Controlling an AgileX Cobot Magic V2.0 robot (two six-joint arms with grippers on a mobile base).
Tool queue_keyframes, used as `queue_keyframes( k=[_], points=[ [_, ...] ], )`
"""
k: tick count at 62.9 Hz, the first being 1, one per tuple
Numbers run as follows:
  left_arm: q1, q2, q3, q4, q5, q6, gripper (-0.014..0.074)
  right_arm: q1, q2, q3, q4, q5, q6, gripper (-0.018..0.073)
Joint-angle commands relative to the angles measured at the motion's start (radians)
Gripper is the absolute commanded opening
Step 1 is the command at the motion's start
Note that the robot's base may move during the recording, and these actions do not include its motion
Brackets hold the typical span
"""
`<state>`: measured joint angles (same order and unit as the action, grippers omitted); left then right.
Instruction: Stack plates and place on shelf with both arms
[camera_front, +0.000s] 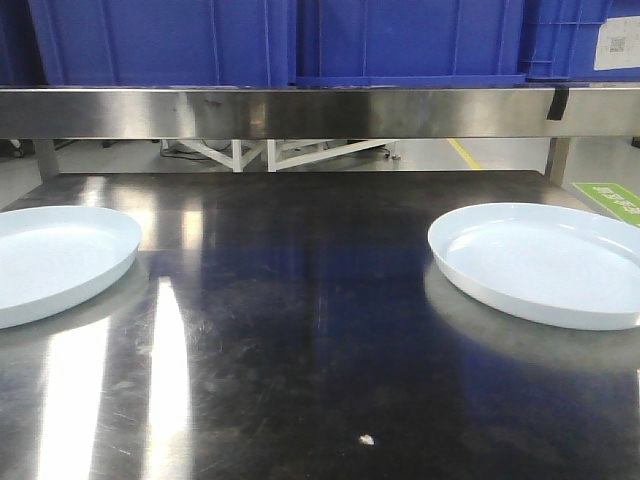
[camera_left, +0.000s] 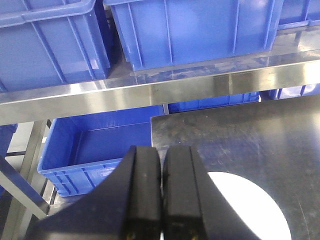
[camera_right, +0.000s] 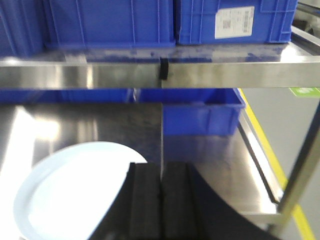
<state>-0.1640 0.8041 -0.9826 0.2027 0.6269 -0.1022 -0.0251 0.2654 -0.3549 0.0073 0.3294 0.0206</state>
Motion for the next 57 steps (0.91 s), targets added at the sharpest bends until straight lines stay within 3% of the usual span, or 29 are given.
queue_keyframes(
  k=[1, 12, 20, 35, 43, 46, 57],
  points=[
    [-0.007, -0.004, -0.036, 0.001, -0.08, 0.003, 0.0091, 0.002, 0.159, -0.152, -0.055, -0.009, -0.041, 0.0057],
    [-0.007, -0.004, -0.036, 0.001, -0.08, 0.003, 0.0091, 0.002, 0.505, -0.383, -0.047, 0.051, -0.045, 0.0057],
    [-0.007, -0.004, -0.036, 0.001, -0.067, 0.003, 0.0091, 0.002, 0.66, -0.466, 0.039, 0.051, -0.045, 0.0057],
    [-0.007, -0.004, -0.036, -0.016, -0.061, 0.003, 0.0091, 0.002, 0.772, -0.478, 0.185, 0.082, -0.045, 0.0057],
    [-0.007, -0.004, -0.036, -0.023, -0.058, 0.003, 0.0091, 0.002, 0.783, -0.478, 0.212, 0.089, -0.045, 0.0072],
    [-0.007, -0.004, -0.036, -0.028, -0.051, 0.003, 0.0091, 0.002, 0.783, -0.478, 0.236, 0.075, -0.045, 0.0139],
    [-0.007, 0.026, -0.036, -0.034, 0.04, 0.001, 0.0105, 0.002, 0.773, -0.478, 0.324, 0.051, -0.045, 0.061]
  ],
)
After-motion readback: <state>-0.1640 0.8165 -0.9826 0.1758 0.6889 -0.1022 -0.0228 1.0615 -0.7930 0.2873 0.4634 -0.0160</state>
